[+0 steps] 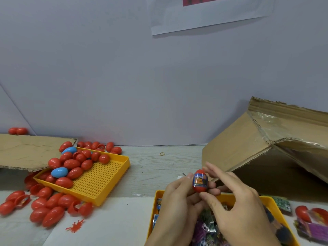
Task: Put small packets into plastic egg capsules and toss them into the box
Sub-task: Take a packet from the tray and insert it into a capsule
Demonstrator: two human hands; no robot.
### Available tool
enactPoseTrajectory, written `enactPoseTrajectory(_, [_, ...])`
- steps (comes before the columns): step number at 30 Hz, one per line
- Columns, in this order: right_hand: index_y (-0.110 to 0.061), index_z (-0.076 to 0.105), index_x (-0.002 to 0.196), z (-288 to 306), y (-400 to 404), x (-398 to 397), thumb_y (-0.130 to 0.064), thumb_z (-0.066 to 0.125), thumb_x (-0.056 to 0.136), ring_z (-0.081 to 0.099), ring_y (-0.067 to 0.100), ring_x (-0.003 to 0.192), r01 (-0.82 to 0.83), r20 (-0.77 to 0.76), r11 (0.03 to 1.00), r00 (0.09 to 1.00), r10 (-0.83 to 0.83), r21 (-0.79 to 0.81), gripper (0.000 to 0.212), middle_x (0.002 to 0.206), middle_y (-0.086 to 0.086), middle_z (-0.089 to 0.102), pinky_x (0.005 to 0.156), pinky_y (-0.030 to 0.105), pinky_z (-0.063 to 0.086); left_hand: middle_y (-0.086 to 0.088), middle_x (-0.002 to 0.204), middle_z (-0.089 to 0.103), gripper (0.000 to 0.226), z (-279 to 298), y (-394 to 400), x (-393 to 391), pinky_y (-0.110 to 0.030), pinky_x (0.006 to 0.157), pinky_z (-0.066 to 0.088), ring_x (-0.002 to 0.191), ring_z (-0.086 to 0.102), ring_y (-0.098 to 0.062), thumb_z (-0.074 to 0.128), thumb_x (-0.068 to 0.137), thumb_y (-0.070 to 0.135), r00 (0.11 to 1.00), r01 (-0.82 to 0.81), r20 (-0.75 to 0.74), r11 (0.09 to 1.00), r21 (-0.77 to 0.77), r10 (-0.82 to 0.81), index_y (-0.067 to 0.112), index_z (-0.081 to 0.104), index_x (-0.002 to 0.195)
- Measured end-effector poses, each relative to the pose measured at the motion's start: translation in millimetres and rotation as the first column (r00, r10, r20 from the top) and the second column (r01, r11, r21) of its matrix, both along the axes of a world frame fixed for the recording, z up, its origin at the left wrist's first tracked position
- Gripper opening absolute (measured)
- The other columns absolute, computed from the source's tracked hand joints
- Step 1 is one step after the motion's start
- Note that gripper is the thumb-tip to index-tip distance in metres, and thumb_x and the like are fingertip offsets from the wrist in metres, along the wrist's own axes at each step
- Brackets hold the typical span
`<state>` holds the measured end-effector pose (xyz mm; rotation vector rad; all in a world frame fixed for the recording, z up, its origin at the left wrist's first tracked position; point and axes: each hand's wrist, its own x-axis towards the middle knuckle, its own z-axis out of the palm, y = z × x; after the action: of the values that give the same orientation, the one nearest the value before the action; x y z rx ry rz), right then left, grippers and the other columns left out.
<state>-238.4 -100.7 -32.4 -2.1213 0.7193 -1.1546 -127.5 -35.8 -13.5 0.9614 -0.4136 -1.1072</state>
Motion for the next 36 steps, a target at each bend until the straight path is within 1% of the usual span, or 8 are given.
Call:
enactPoseTrajectory(5, [-0.033, 0.068, 0.112, 1.0, -0.6, -0.7, -0.009, 0.085, 0.066, 0.053, -0.012, 0.105, 0.021, -0.004, 0.998, 1.000, -0.021, -0.062, 0.054, 0.106, -0.021, 0.060, 0.083, -0.003, 0.038, -0.038, 0.081, 0.066, 0.034, 5.3, 0.5, -2.2, -0.035, 0.048, 0.058, 0.060, 0.070, -0.040, 0.045, 0.098, 0.012, 0.986, 0.033, -0.165, 0.999, 0.019, -0.030, -0.015, 0.064, 0.096])
enactPoseTrajectory(12, [-0.033, 0.071, 0.107, 4.6, 2.0, -1.1, -0.017, 0.087, 0.064, 0.058, 0.000, 0.102, 0.002, -0.017, 0.997, 1.000, -0.003, -0.073, 0.049, 0.104, -0.020, 0.062, 0.085, 0.012, 0.046, -0.028, 0.067, 0.063, 0.041, 6.5, -0.7, -4.8, -0.031, 0.049, 0.057, 0.052, 0.066, -0.034, 0.052, 0.075, 0.028, 0.977, 0.133, -0.167, 0.991, 0.001, -0.131, -0.004, 0.075, 0.067])
enactPoseTrajectory(16, [-0.033, 0.070, 0.110, 7.8, 4.5, -2.4, -0.029, 0.080, 0.070, 0.061, 0.003, 0.100, -0.001, 0.039, 0.999, 0.999, 0.002, -0.037, 0.041, 0.105, -0.018, 0.063, 0.076, 0.014, 0.048, -0.024, 0.064, 0.061, 0.042, 6.2, -0.9, -2.5, -0.033, 0.052, 0.058, 0.054, 0.065, -0.034, 0.049, 0.077, 0.029, 0.961, 0.154, -0.230, 0.988, 0.000, -0.150, -0.003, 0.073, 0.067])
enactPoseTrajectory(21, [-0.041, 0.065, 0.112, 8.1, 4.4, -1.3, -0.030, 0.062, 0.080, 0.061, 0.005, 0.096, -0.004, 0.116, 0.998, 0.993, -0.004, 0.069, 0.034, 0.105, -0.019, 0.064, 0.068, 0.015, 0.049, -0.022, 0.070, 0.064, 0.028, 7.4, 0.8, 3.7, -0.036, 0.058, 0.058, 0.057, 0.066, -0.031, 0.059, 0.078, 0.023, 0.962, 0.017, -0.274, 0.999, 0.033, -0.007, -0.003, 0.070, 0.075])
enactPoseTrajectory(26, [-0.044, 0.063, 0.111, 5.3, 3.0, -1.8, -0.017, 0.064, 0.086, 0.060, 0.006, 0.094, -0.013, 0.088, 0.987, 0.996, -0.001, 0.163, 0.037, 0.101, -0.021, 0.065, 0.068, 0.020, 0.049, -0.021, 0.080, 0.066, 0.021, 8.4, 3.4, 13.9, -0.028, 0.056, 0.059, 0.065, 0.069, -0.027, 0.069, 0.070, 0.014, 0.965, -0.180, -0.177, 0.979, 0.090, 0.194, -0.003, 0.063, 0.082])
enactPoseTrajectory(31, [-0.045, 0.063, 0.105, 8.3, 1.4, -1.7, -0.017, 0.060, 0.090, 0.060, -0.003, 0.095, 0.008, 0.120, 0.964, 0.992, -0.041, 0.267, 0.032, 0.095, -0.024, 0.067, 0.070, 0.014, 0.048, -0.014, 0.073, 0.068, 0.044, 26.9, -1.5, 17.1, -0.026, 0.065, 0.061, 0.068, 0.072, -0.023, 0.078, 0.071, 0.009, 0.951, -0.309, 0.061, 0.946, 0.094, 0.304, -0.008, 0.058, 0.106])
enactPoseTrajectory(34, [-0.046, 0.063, 0.104, 14.7, 2.4, -2.3, -0.022, 0.059, 0.091, 0.058, -0.006, 0.093, 0.034, 0.095, 0.943, 0.993, -0.069, 0.331, 0.027, 0.093, -0.027, 0.066, 0.068, 0.014, 0.048, -0.013, 0.084, 0.070, 0.044, 55.5, -23.9, 9.1, -0.031, 0.079, 0.061, 0.073, 0.075, -0.021, 0.079, 0.079, 0.014, 0.941, -0.286, 0.233, 0.946, 0.154, 0.246, -0.005, 0.058, 0.113])
enactPoseTrajectory(36, [-0.047, 0.062, 0.102, 19.2, 3.4, -1.9, -0.030, 0.058, 0.090, 0.059, -0.005, 0.092, 0.026, 0.096, 0.920, 0.993, -0.069, 0.391, 0.021, 0.092, -0.027, 0.066, 0.071, 0.015, 0.047, -0.015, 0.096, 0.069, 0.040, 76.2, -46.7, 0.6, -0.028, 0.078, 0.060, 0.076, 0.076, -0.019, 0.077, 0.082, 0.019, 0.949, -0.209, 0.274, 0.960, 0.185, 0.154, -0.001, 0.058, 0.111])
